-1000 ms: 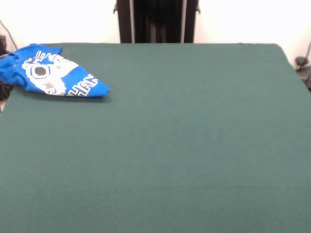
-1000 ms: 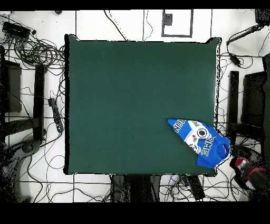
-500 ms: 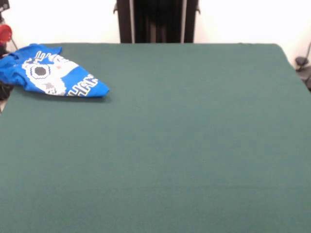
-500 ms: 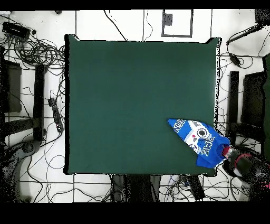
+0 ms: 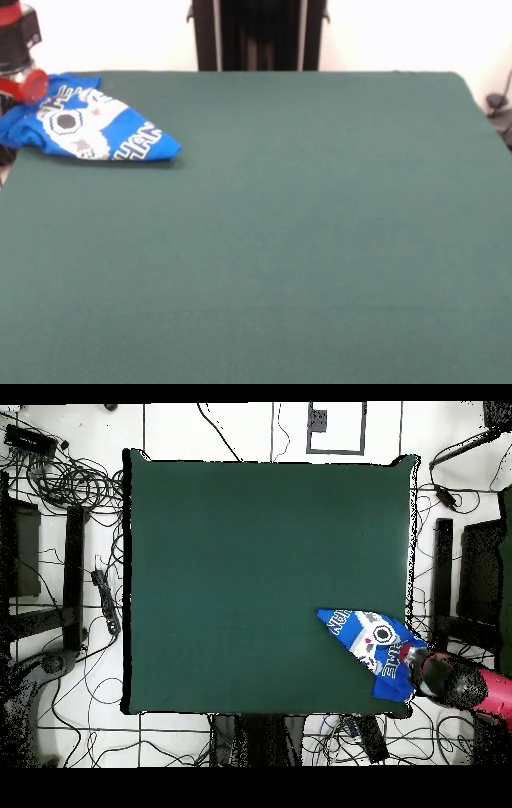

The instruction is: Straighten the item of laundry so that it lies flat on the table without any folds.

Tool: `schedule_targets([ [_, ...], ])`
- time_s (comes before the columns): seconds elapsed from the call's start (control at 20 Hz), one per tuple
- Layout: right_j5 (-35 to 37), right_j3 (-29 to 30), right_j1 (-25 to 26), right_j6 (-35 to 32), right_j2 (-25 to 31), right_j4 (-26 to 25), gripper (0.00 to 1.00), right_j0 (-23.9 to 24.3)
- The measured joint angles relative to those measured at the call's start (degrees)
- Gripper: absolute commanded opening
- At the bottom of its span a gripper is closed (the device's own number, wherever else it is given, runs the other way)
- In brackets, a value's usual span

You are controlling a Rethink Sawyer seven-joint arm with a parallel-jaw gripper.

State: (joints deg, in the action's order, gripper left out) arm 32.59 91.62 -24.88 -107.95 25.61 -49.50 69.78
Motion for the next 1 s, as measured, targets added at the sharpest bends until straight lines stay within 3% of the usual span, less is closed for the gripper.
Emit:
schedule_targets([
  [0.5, -6.98, -5.09, 3.74, -1.63, -11.36, 0.78, 0.0, -10.26],
  [0.55, -8.56, -5.82, 4.01, -3.65, -15.08, 2.18, 0.0, -13.53],
  [1.0, -14.21, -6.33, 5.06, -15.88, -26.81, 11.98, 0.0, -22.34],
])
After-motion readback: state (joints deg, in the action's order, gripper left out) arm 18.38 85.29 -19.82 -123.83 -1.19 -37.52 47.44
